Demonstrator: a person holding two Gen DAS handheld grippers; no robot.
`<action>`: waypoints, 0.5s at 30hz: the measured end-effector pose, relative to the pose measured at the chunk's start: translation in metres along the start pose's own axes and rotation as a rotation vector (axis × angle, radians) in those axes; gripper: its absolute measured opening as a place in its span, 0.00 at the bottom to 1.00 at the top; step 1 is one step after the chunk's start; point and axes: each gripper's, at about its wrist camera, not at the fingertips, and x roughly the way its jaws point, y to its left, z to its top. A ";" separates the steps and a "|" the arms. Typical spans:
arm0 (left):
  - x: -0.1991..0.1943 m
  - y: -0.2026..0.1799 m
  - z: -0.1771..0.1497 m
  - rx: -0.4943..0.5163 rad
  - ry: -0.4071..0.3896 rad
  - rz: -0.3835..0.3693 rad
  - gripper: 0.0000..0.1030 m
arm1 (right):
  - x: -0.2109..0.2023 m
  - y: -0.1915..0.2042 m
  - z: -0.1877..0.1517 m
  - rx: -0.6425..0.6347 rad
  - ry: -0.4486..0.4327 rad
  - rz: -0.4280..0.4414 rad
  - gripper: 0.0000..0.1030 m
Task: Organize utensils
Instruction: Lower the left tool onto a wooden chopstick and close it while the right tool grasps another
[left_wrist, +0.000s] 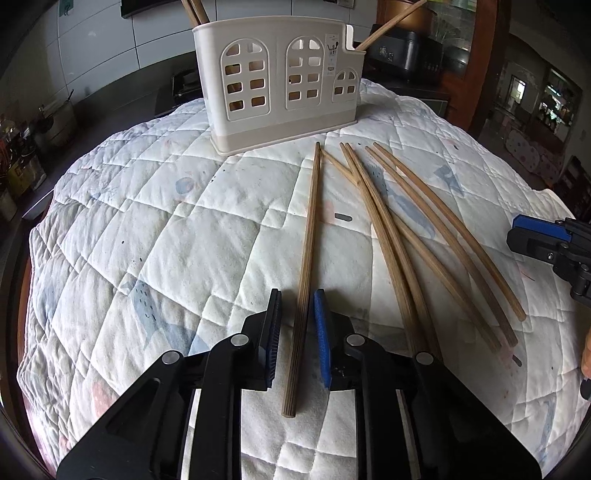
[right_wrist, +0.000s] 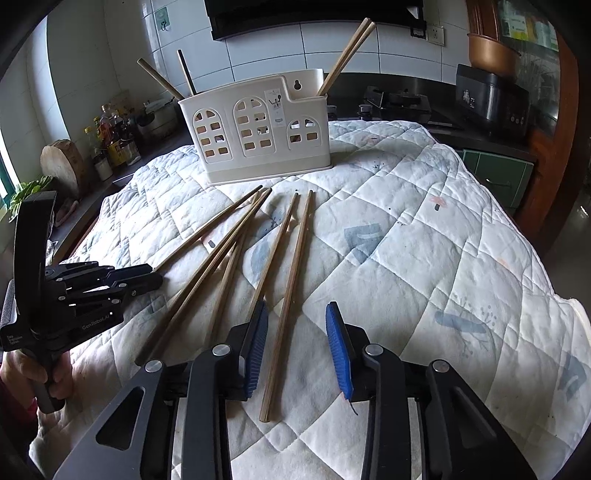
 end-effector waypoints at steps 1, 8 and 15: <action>0.000 0.000 0.000 -0.003 0.003 0.011 0.13 | 0.001 0.000 -0.001 0.000 0.004 0.000 0.28; -0.001 0.002 -0.001 -0.058 -0.004 0.000 0.08 | 0.011 -0.001 -0.008 0.018 0.046 0.012 0.22; -0.001 0.001 -0.002 -0.033 -0.004 -0.001 0.08 | 0.024 0.006 -0.010 0.019 0.080 0.023 0.15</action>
